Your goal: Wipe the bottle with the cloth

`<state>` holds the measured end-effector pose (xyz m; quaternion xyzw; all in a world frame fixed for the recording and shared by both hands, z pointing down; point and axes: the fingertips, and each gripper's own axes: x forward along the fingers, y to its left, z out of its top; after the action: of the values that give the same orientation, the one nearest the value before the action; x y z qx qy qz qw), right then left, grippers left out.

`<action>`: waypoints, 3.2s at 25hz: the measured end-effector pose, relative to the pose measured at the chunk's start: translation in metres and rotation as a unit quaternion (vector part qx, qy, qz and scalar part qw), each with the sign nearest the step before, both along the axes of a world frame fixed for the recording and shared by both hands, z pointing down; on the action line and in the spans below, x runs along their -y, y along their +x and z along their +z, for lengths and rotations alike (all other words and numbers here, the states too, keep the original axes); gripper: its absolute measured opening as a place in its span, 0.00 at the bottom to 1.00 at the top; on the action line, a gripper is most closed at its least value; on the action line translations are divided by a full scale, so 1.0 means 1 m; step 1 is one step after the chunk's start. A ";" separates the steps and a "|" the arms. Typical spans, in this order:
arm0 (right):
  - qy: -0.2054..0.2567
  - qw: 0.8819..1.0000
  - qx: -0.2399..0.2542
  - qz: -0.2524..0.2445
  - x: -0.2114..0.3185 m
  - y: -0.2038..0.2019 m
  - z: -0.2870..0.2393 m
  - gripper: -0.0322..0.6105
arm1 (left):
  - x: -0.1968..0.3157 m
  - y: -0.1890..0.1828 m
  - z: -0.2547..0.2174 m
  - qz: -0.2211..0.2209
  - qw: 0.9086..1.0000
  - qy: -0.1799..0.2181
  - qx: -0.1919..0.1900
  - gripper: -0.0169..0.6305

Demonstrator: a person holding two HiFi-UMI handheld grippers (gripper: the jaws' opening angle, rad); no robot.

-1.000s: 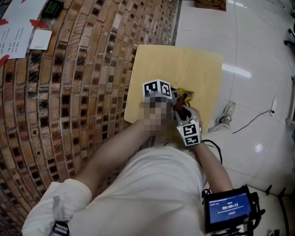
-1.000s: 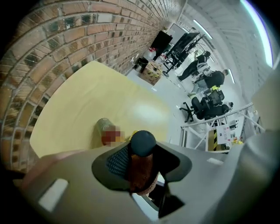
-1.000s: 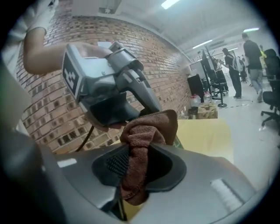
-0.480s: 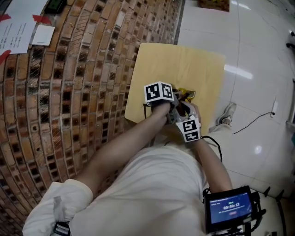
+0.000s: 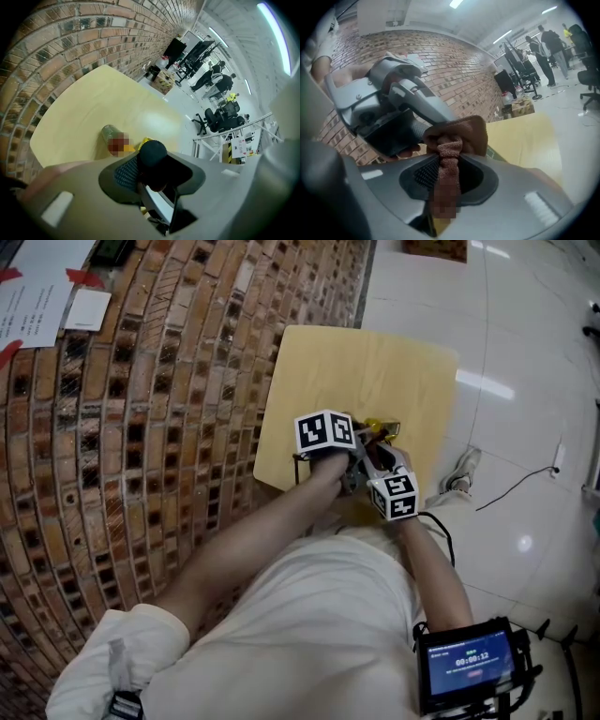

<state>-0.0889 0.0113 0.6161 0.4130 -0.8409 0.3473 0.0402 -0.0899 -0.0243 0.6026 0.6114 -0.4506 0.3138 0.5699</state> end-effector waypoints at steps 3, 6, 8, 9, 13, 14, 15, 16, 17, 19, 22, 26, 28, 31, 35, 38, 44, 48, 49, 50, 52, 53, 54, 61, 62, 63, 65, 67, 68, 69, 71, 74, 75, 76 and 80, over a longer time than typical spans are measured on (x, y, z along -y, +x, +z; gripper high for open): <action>-0.007 1.000 0.006 0.006 -0.001 0.004 0.004 0.19 | -0.003 0.001 0.001 -0.004 1.000 -0.003 -0.004 0.29; -0.010 1.000 0.008 0.009 -0.003 0.006 0.009 0.19 | -0.007 0.001 0.002 -0.004 1.000 -0.006 -0.004 0.29; -0.012 1.000 0.003 0.009 -0.004 0.007 0.013 0.19 | -0.009 0.001 0.003 -0.005 1.000 -0.009 -0.005 0.29; -0.013 1.000 0.000 0.008 -0.004 0.008 0.015 0.19 | -0.011 0.000 0.004 -0.006 1.000 -0.011 -0.006 0.29; -0.029 0.999 -0.007 0.014 -0.004 0.015 0.029 0.19 | -0.016 0.001 0.005 -0.011 1.000 -0.018 -0.008 0.29; -0.034 0.999 -0.008 0.017 -0.003 0.017 0.033 0.19 | -0.016 0.002 0.005 -0.011 1.000 -0.019 -0.009 0.29; -0.038 0.999 -0.010 0.020 -0.003 0.019 0.037 0.19 | -0.017 0.003 0.005 -0.012 1.000 -0.020 -0.010 0.29; -0.042 0.999 -0.012 0.022 -0.002 0.021 0.040 0.19 | -0.018 0.003 0.004 -0.012 1.000 -0.021 -0.011 0.29; -0.046 0.999 -0.014 0.024 -0.002 0.023 0.042 0.19 | -0.018 0.004 0.004 -0.013 1.000 -0.022 -0.012 0.29; -0.054 0.998 -0.019 0.028 -0.001 0.027 0.048 0.19 | -0.019 0.004 0.003 -0.015 1.000 -0.024 -0.014 0.29; -0.065 0.997 -0.025 0.034 0.001 0.032 0.055 0.19 | -0.021 0.005 0.000 -0.015 0.999 -0.027 -0.018 0.29; -0.083 0.995 -0.018 0.046 0.003 0.035 0.064 0.19 | -0.023 0.004 -0.001 -0.019 0.999 -0.034 -0.026 0.29; -0.094 0.994 -0.012 0.052 0.004 0.035 0.067 0.19 | -0.023 0.003 -0.002 -0.021 0.999 -0.036 -0.028 0.29; -0.113 0.991 0.001 0.065 0.009 0.035 0.072 0.19 | -0.022 0.000 -0.003 -0.021 0.999 -0.037 -0.030 0.29; -0.167 0.981 0.030 0.090 0.014 0.039 0.092 0.19 | -0.020 -0.003 -0.006 -0.020 0.998 -0.037 -0.035 0.29; -0.235 0.957 0.083 0.151 0.020 0.054 0.110 0.19 | -0.020 -0.004 -0.010 -0.020 0.998 -0.037 -0.042 0.29; -0.253 0.909 0.133 0.302 0.024 0.127 0.103 0.19 | -0.018 -0.006 -0.015 -0.008 0.999 -0.027 -0.041 0.29; -0.181 0.922 0.126 0.317 0.017 0.169 0.065 0.19 | -0.024 -0.005 -0.020 0.015 0.999 -0.025 -0.040 0.29; -0.163 0.929 0.135 0.305 0.016 0.170 0.054 0.19 | -0.025 -0.005 -0.019 0.030 0.999 -0.020 -0.031 0.29; -0.144 0.936 0.146 0.287 0.015 0.167 0.042 0.19 | -0.026 -0.005 -0.019 0.048 0.999 -0.012 -0.019 0.29; -0.107 0.950 0.167 0.242 0.017 0.151 0.016 0.19 | -0.025 -0.004 -0.017 0.082 0.997 0.004 0.003 0.29; -0.091 0.956 0.177 0.217 0.017 0.138 0.003 0.19 | -0.025 -0.003 -0.016 0.093 0.996 0.009 0.010 0.29; -0.080 0.960 0.188 0.194 0.017 0.125 -0.009 0.19 | -0.026 -0.001 -0.015 0.100 0.995 0.011 0.013 0.29; -0.107 0.964 0.203 0.137 0.013 0.065 -0.010 0.19 | -0.037 0.013 -0.008 0.119 0.993 -0.010 0.007 0.29; -0.111 0.962 0.201 0.144 0.013 0.067 -0.007 0.19 | -0.037 0.014 -0.008 0.122 0.992 -0.010 0.008 0.29; -0.115 0.962 0.197 0.150 0.015 0.069 -0.003 0.19 | -0.037 0.014 -0.008 0.125 0.992 -0.009 0.008 0.29; -0.119 0.963 0.180 0.161 0.018 0.074 0.004 0.19 | -0.036 0.014 -0.009 0.127 0.992 -0.008 0.008 0.29; -0.129 0.963 0.156 0.176 0.018 0.081 0.015 0.19 | -0.036 0.016 -0.009 0.126 0.992 -0.009 0.007 0.29; -0.137 0.963 0.141 0.187 0.018 0.085 0.022 0.19 | -0.037 0.017 -0.009 0.128 0.992 -0.010 0.006 0.29; -0.145 0.961 0.126 0.197 0.017 0.088 0.030 0.19 | -0.037 0.019 -0.009 0.129 0.992 -0.010 0.006 0.29; -0.160 0.958 0.108 0.214 0.016 0.092 0.043 0.19 | -0.037 0.021 -0.008 0.130 0.991 -0.009 0.005 0.29; -0.170 0.955 0.096 0.224 0.017 0.094 0.054 0.19 | -0.036 0.022 -0.008 0.124 0.992 -0.007 0.002 0.29; -0.172 0.955 0.091 0.225 0.019 0.094 0.057 0.19 | -0.035 0.022 -0.008 0.121 0.993 -0.007 0.001 0.29; -0.175 0.955 0.086 0.225 0.020 0.094 0.061 0.19 | -0.034 0.021 -0.008 0.119 0.993 -0.007 0.000 0.29; -0.200 0.953 0.051 0.221 0.023 0.096 0.081 0.19 | -0.032 0.022 -0.007 0.121 0.993 -0.003 0.001 0.29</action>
<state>0.0073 -0.0122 0.6968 0.5537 -0.6430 0.5291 0.0014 -0.0684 0.0072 0.5955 0.6595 -0.3729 0.3818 0.5293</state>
